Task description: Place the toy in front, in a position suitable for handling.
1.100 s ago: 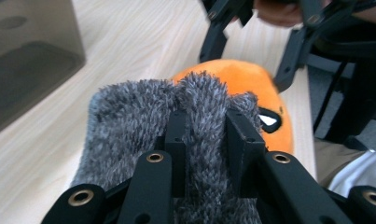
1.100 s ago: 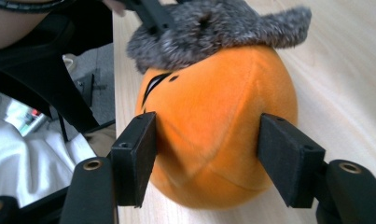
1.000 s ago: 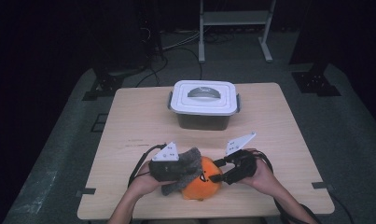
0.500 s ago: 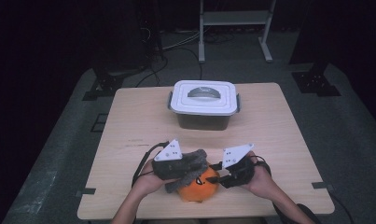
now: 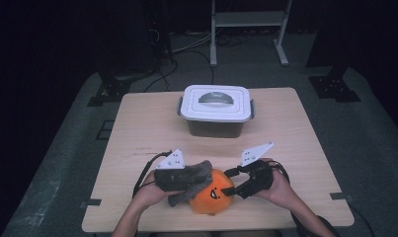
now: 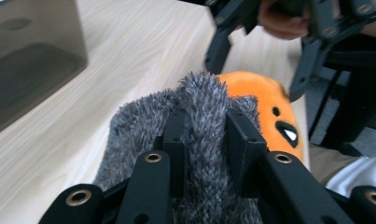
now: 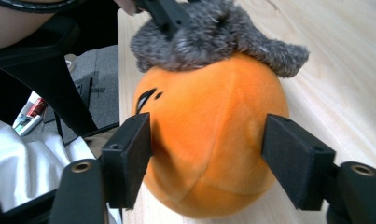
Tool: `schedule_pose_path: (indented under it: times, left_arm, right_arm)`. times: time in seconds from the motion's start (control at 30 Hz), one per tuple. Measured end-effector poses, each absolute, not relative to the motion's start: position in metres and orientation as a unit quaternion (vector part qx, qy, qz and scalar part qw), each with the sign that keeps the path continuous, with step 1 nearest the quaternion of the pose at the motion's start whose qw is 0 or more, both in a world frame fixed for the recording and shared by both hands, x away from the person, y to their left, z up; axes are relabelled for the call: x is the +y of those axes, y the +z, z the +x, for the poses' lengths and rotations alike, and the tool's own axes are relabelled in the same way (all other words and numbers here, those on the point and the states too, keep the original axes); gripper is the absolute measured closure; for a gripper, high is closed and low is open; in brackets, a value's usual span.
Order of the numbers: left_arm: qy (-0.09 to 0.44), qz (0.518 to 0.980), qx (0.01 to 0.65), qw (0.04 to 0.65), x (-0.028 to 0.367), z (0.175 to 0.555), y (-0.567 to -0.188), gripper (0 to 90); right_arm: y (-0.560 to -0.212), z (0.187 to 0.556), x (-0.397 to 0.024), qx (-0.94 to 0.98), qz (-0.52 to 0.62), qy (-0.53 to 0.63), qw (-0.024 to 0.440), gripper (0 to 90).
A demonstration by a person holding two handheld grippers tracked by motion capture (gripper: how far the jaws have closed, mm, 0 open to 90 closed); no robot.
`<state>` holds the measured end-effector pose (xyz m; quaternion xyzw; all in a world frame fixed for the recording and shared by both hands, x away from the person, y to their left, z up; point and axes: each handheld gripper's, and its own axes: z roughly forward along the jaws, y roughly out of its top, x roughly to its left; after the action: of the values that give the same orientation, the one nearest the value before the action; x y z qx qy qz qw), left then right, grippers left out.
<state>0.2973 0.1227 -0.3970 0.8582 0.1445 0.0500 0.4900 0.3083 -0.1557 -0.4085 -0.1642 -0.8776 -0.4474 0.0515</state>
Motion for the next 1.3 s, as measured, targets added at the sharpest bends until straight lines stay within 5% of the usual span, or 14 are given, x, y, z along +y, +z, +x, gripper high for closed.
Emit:
schedule_pose_path:
  times: [0.1,0.23,0.53,0.77,0.97,1.13,1.2,1.3]
  left_arm:
    - [0.053,0.861,0.142,0.485,0.12,0.297,-0.397,71.6]
    - [0.07,0.855,0.144,0.493,0.12,0.297,-0.392,71.8]
    - [0.101,0.846,0.113,0.511,0.103,0.288,-0.375,71.7]
    - [0.097,0.857,0.153,0.483,0.124,0.3,-0.389,71.8]
    - [0.056,0.856,0.154,0.49,0.128,0.3,-0.398,71.8]
    - [0.04,0.857,0.14,0.494,0.123,0.297,-0.397,71.8]
    - [0.044,0.859,0.138,0.491,0.12,0.296,-0.398,71.8]
    - [0.052,0.856,0.142,0.494,0.12,0.298,-0.398,71.9]
  right_arm:
    - [-0.417,0.31,-0.151,-0.877,-0.178,-0.442,0.062,31.0]
    - [-0.409,0.306,-0.152,-0.879,-0.166,-0.447,0.024,58.8]
    - [-0.397,0.287,-0.137,-0.895,-0.079,-0.431,-0.081,58.1]
    - [-0.407,0.301,-0.156,-0.898,-0.097,-0.425,-0.056,57.1]
    - [-0.41,0.312,-0.164,-0.887,-0.139,-0.44,0.019,33.4]
    - [-0.412,0.312,-0.161,-0.885,-0.15,-0.44,0.037,27.7]
    - [-0.415,0.311,-0.156,-0.881,-0.165,-0.442,0.036,29.0]
    - [-0.415,0.308,-0.151,-0.885,-0.169,-0.433,0.007,47.2]
